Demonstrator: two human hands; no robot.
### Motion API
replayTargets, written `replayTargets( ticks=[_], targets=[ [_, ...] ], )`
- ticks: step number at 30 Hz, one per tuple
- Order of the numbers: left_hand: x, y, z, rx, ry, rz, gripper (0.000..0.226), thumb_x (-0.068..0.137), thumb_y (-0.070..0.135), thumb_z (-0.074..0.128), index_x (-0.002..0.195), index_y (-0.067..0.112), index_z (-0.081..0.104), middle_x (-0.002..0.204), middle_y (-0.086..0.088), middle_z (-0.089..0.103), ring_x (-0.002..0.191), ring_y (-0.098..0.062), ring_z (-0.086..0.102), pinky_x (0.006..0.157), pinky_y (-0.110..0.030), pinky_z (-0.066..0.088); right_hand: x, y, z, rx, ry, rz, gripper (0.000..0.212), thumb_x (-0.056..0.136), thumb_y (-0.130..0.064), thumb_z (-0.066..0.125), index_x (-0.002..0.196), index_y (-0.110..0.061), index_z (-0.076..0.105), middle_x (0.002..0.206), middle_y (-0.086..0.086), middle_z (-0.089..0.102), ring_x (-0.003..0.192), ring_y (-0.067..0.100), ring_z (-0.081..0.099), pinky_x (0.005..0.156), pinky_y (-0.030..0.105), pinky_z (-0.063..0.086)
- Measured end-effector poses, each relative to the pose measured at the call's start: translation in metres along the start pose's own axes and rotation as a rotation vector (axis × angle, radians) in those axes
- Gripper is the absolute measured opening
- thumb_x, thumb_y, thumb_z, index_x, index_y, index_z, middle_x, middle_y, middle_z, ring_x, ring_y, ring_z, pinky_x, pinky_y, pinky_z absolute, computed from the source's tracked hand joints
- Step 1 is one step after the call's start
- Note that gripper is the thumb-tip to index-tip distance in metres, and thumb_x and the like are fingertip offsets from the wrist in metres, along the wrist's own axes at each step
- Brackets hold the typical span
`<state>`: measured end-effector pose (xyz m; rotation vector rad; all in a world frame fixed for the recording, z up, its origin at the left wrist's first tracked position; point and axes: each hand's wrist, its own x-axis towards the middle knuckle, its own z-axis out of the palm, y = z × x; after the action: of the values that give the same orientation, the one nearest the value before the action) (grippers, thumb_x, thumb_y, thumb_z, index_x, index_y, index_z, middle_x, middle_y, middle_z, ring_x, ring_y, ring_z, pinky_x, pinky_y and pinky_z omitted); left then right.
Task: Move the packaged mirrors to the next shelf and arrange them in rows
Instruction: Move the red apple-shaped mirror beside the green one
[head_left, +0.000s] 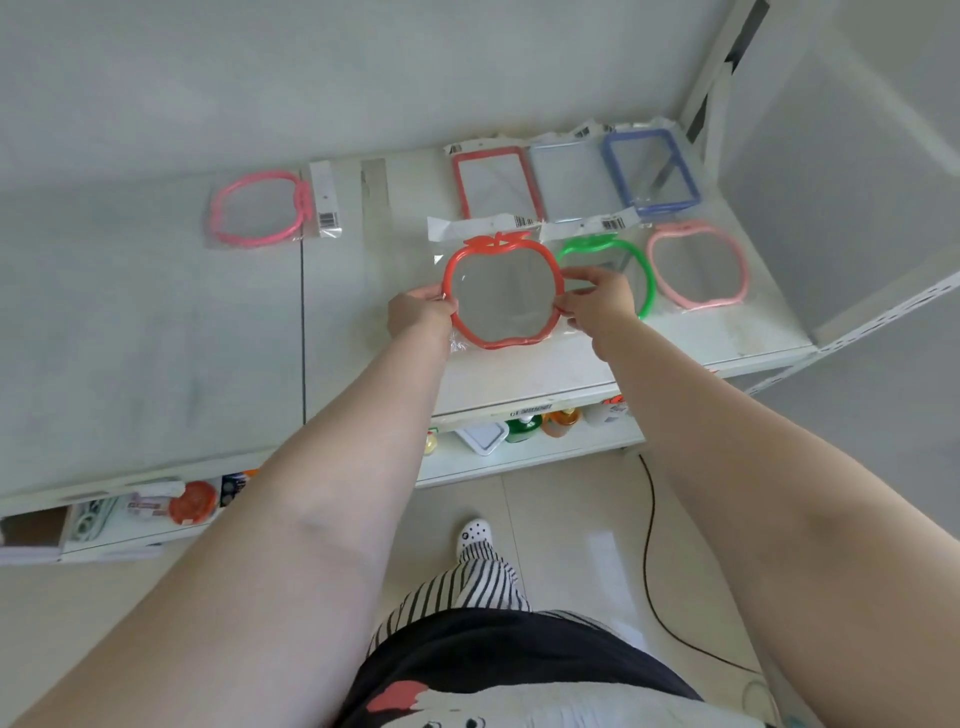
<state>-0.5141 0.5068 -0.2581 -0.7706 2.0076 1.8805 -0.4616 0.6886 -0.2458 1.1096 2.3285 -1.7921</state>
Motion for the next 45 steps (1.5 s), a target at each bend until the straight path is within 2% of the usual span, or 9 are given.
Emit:
replayTargets(
  ticks=[5, 9, 12, 15, 22, 26, 30, 38, 45],
  targets=[
    [0.02, -0.002, 0.012, 0.035, 0.001, -0.036, 0.037, 0.077, -0.004, 0.068, 0.11, 0.011, 0.07, 0.102, -0.011, 0.072, 0.077, -0.021, 0.064, 0.076, -0.025, 0.052, 0.028, 0.005, 0.007, -0.031, 0.002, 0.021, 0.044, 0.079, 0.007, 0.064, 0.115, -0.018, 0.067, 0.071, 0.002, 0.063, 0.072, 0.024, 0.058, 0.078, 0.042, 0.056],
    [0.031, -0.008, 0.016, 0.049, 0.01, -0.078, 0.037, 0.074, -0.007, 0.069, 0.108, 0.01, 0.071, 0.103, -0.012, 0.072, 0.081, -0.024, 0.068, 0.085, -0.031, 0.057, 0.041, 0.015, 0.014, -0.094, -0.001, 0.012, 0.044, 0.077, 0.005, 0.066, 0.113, -0.021, 0.068, 0.076, 0.0, 0.064, 0.077, 0.022, 0.062, 0.084, 0.044, 0.058],
    [0.039, -0.013, 0.016, 0.08, 0.023, -0.093, 0.035, 0.071, -0.004, 0.072, 0.102, 0.011, 0.073, 0.102, -0.013, 0.074, 0.088, -0.027, 0.072, 0.089, -0.038, 0.057, 0.048, 0.015, 0.016, -0.149, -0.009, -0.02, 0.043, 0.077, 0.003, 0.068, 0.113, -0.022, 0.068, 0.081, 0.002, 0.065, 0.079, 0.024, 0.062, 0.083, 0.045, 0.058],
    [0.042, -0.016, 0.02, 0.124, 0.034, -0.086, 0.032, 0.07, 0.0, 0.075, 0.099, 0.014, 0.074, 0.099, -0.011, 0.075, 0.091, -0.026, 0.072, 0.088, -0.037, 0.057, 0.054, 0.014, 0.013, -0.224, 0.003, -0.052, 0.044, 0.077, -0.001, 0.07, 0.115, -0.023, 0.067, 0.085, 0.001, 0.066, 0.08, 0.023, 0.063, 0.085, 0.04, 0.057],
    [0.038, -0.018, 0.024, 0.185, 0.083, -0.034, 0.027, 0.071, 0.006, 0.078, 0.097, 0.014, 0.075, 0.098, -0.009, 0.075, 0.088, -0.024, 0.072, 0.089, -0.031, 0.056, 0.056, 0.017, 0.009, -0.338, 0.031, -0.072, 0.036, 0.076, -0.007, 0.073, 0.108, -0.023, 0.07, 0.079, -0.003, 0.064, 0.076, 0.018, 0.06, 0.071, 0.028, 0.05],
    [0.038, -0.019, 0.023, 0.227, 0.117, -0.002, 0.025, 0.073, 0.007, 0.076, 0.097, 0.012, 0.074, 0.1, -0.009, 0.075, 0.09, -0.024, 0.072, 0.087, -0.028, 0.055, 0.058, 0.016, 0.013, -0.364, 0.025, -0.073, 0.036, 0.076, -0.005, 0.072, 0.109, -0.021, 0.07, 0.077, -0.004, 0.063, 0.079, 0.017, 0.059, 0.075, 0.026, 0.05],
    [0.037, -0.017, 0.023, 0.292, 0.117, 0.007, 0.021, 0.075, 0.009, 0.074, 0.096, 0.013, 0.073, 0.098, -0.007, 0.074, 0.085, -0.022, 0.07, 0.078, -0.023, 0.051, 0.058, 0.018, 0.014, -0.375, 0.041, -0.048, 0.036, 0.074, -0.009, 0.076, 0.107, -0.02, 0.067, 0.087, -0.003, 0.063, 0.083, 0.018, 0.058, 0.078, 0.029, 0.051],
    [0.034, -0.015, 0.024, 0.308, 0.162, -0.021, 0.018, 0.074, 0.012, 0.077, 0.091, 0.014, 0.075, 0.096, -0.008, 0.075, 0.087, -0.024, 0.071, 0.072, -0.023, 0.051, 0.054, 0.023, 0.013, -0.335, 0.081, -0.022, 0.024, 0.073, -0.017, 0.078, 0.091, -0.023, 0.065, 0.083, -0.004, 0.064, 0.08, 0.018, 0.059, 0.074, 0.03, 0.051],
    [0.032, -0.013, 0.024, 0.296, 0.186, -0.065, 0.013, 0.075, 0.012, 0.077, 0.087, 0.012, 0.073, 0.095, -0.011, 0.075, 0.087, -0.027, 0.072, 0.077, -0.028, 0.056, 0.053, 0.022, 0.015, -0.338, 0.098, -0.011, 0.022, 0.075, -0.022, 0.077, 0.094, -0.02, 0.066, 0.091, 0.001, 0.067, 0.085, 0.022, 0.062, 0.082, 0.038, 0.055]
  ],
)
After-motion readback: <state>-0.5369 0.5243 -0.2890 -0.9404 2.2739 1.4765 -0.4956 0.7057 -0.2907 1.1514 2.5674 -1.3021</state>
